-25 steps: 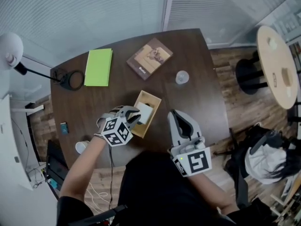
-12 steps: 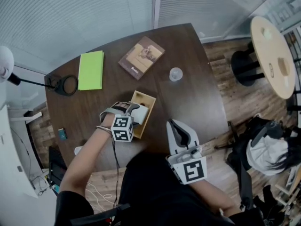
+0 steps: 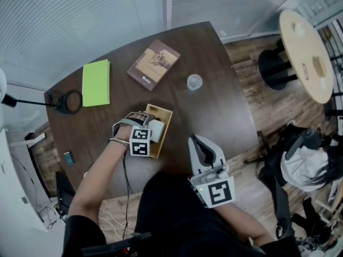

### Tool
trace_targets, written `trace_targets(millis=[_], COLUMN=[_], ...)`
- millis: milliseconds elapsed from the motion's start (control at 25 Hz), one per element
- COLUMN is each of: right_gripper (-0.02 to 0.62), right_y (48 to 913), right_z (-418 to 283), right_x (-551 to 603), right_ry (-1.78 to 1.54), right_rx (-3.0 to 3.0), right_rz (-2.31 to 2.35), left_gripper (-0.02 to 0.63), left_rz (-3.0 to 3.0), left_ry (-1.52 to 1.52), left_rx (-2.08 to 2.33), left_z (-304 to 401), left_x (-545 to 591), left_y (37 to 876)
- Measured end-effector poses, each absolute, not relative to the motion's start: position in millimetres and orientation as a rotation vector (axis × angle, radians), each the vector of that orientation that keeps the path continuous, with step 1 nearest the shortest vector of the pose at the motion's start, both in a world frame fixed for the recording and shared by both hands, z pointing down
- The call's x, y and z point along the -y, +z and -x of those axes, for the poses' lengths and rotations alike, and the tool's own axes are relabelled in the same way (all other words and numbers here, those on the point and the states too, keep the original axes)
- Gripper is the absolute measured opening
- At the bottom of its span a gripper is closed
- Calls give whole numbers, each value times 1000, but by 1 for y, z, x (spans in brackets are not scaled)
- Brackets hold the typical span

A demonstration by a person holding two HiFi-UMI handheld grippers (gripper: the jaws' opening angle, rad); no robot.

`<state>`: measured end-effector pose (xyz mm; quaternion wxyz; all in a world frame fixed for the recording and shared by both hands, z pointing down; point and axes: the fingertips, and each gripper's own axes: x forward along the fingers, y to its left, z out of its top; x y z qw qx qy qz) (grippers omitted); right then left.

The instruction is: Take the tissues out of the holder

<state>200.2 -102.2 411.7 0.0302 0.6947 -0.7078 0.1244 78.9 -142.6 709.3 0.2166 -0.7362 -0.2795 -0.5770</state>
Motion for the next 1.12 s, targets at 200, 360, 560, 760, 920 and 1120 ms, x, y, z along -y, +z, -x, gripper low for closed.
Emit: trace_targets(millis=[200, 360, 560, 760, 920, 1120], right_gripper=[11, 11, 11, 11, 11, 11], right_y=[416, 420, 428, 431, 433, 435], right_z=[-200, -202, -209, -217, -220, -227], right_x=[105, 106, 102, 100, 101, 98], right_ry=[406, 435, 474, 490, 495, 503], right_rx=[2173, 2164, 2145, 2132, 2127, 2119], right_rz=[-2134, -2124, -2119, -2126, -2131, -2139], left_gripper=[514, 514, 515, 515, 515, 515], left_rz=[1995, 2004, 1981, 1943, 1920, 1883], left_ry=[-1619, -1635, -1650, -1669, -1694, -1692], left_rx=[833, 849, 852, 856, 868, 858], left_z=[-83, -87, -91, -91, -89, -86], left_x=[138, 136, 136, 137, 136, 136], left_y=[718, 725, 732, 734, 736, 737])
